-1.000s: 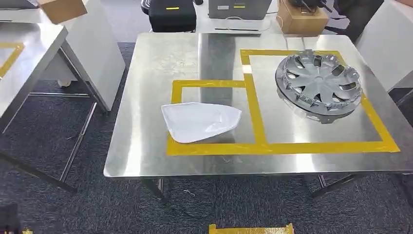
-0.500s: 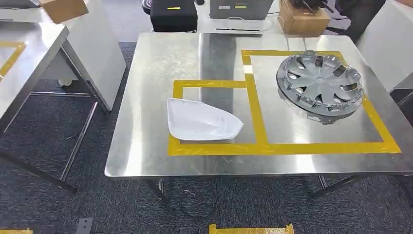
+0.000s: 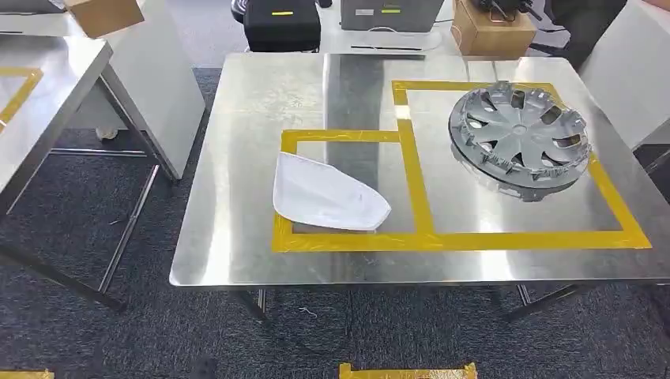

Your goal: Take the parts from the cabinet and place them on the table.

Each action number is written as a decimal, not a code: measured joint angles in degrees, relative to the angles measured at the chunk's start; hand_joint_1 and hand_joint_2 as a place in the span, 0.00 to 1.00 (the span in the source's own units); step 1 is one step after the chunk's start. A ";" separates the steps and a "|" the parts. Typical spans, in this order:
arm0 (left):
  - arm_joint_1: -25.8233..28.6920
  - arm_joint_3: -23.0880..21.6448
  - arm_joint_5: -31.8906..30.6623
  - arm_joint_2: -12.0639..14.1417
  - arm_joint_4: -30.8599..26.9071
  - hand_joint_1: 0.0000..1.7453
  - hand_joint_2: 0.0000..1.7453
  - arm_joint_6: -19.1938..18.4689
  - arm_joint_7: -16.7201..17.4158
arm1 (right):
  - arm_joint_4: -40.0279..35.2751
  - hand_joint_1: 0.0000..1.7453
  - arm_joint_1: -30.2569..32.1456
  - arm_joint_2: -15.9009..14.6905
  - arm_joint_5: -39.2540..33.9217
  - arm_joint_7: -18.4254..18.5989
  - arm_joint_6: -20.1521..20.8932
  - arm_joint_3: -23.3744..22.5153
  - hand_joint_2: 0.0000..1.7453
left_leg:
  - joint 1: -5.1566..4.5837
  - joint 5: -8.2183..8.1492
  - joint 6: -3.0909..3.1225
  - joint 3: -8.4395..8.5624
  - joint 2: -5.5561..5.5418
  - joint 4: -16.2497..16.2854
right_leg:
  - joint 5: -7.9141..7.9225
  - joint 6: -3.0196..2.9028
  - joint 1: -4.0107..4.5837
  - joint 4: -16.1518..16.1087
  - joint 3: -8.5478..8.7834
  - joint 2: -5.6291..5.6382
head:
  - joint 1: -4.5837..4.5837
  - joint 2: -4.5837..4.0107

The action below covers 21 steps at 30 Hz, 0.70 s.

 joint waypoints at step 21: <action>-0.07 -2.89 0.83 -0.48 1.27 0.00 0.00 0.15 -2.76 | 0.00 0.00 0.00 -0.09 0.00 -0.63 -0.59 0.00 0.00 | 0.00 0.00 0.00 0.01 0.16 0.00 | 0.00 0.01 0.00 0.00 0.01 -0.02 | 0.00 0.00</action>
